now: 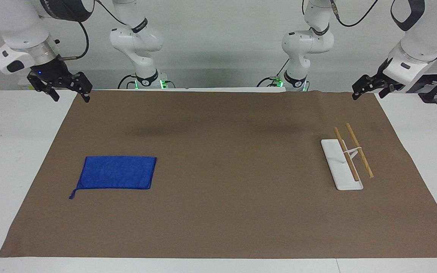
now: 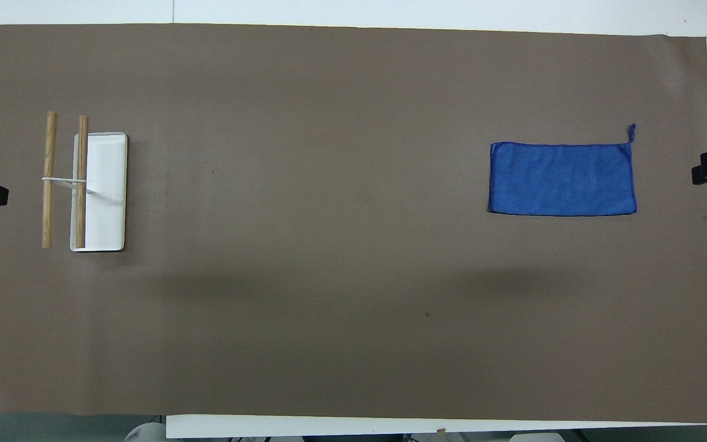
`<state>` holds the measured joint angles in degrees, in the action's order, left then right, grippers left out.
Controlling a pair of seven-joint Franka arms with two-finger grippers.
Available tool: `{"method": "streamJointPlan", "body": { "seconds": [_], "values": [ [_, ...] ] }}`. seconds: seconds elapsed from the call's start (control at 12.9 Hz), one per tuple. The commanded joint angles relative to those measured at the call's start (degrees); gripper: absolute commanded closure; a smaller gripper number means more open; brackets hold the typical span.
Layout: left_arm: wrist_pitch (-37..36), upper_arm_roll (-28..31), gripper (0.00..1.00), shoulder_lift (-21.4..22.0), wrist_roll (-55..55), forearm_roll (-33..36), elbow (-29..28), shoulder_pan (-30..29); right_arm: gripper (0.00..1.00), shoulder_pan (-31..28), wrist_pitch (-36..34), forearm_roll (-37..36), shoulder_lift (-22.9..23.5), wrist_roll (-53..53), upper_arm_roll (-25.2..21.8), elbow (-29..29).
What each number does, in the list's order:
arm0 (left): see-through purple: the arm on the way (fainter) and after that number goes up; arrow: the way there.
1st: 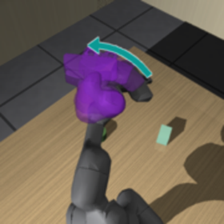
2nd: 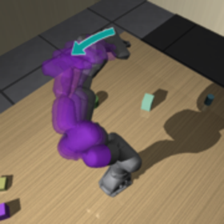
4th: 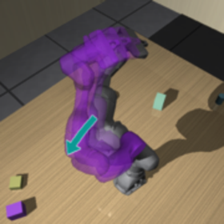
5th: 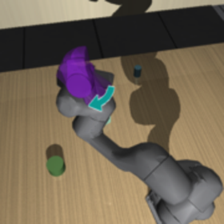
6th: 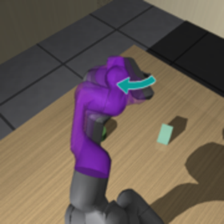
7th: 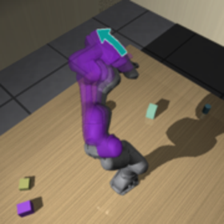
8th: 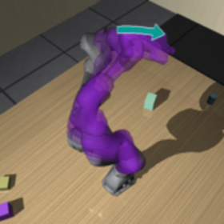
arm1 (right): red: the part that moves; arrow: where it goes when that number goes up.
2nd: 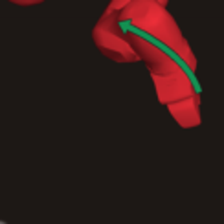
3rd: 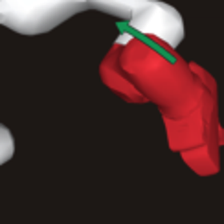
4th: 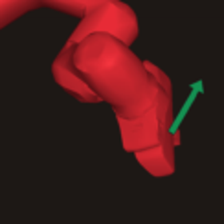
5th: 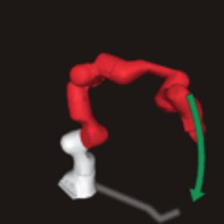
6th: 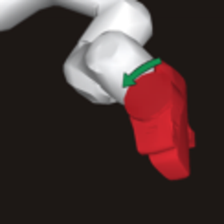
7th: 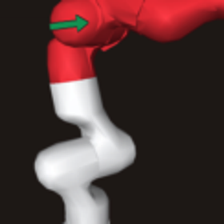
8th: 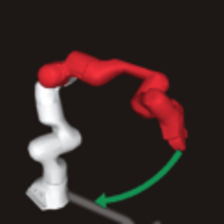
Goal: Right arm passes towel to left arm to hang
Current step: 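Move the right gripper toward the blue towel's near edge, then lower the right gripper onto the blue towel edge and close it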
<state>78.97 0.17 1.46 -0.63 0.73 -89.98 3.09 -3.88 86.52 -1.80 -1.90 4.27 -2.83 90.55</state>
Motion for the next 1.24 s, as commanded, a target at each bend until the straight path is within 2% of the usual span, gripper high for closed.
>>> {"method": "streamJointPlan", "body": {
  "seconds": [0.0,0.23,0.39,0.85,1.01,1.16],
  "values": [
    [-0.49,-0.08,0.0,0.65,0.28,-0.38,-0.63,-0.54,0.01,-0.16,-0.56,0.74,-0.12,-0.84,-0.07,0.15],
    [-0.49,-0.26,0.0,0.56,0.28,-0.38,-0.63,-0.54,0.0,-0.16,0.05,0.74,-0.12,-0.85,-0.16,0.5],
    [-0.49,-0.26,0.0,0.65,0.28,-0.38,-0.63,-0.54,0.0,-0.25,2.84,0.74,-0.12,-0.5,-0.07,3.65],
    [-0.49,-0.26,0.0,0.65,0.28,-0.38,-0.63,-0.63,0.01,-1.13,32.35,1.0,0.58,3.63,-0.16,26.14],
    [-0.49,-0.26,0.0,0.56,0.28,-0.38,-0.63,-0.54,0.01,-1.92,39.83,4.06,2.06,5.12,-0.16,30.55],
    [-0.49,-0.26,0.0,0.65,0.28,-0.38,-0.63,-0.54,0.01,-2.18,44.5,5.49,5.4,8.37,-0.16,31.62]
  ]
}}
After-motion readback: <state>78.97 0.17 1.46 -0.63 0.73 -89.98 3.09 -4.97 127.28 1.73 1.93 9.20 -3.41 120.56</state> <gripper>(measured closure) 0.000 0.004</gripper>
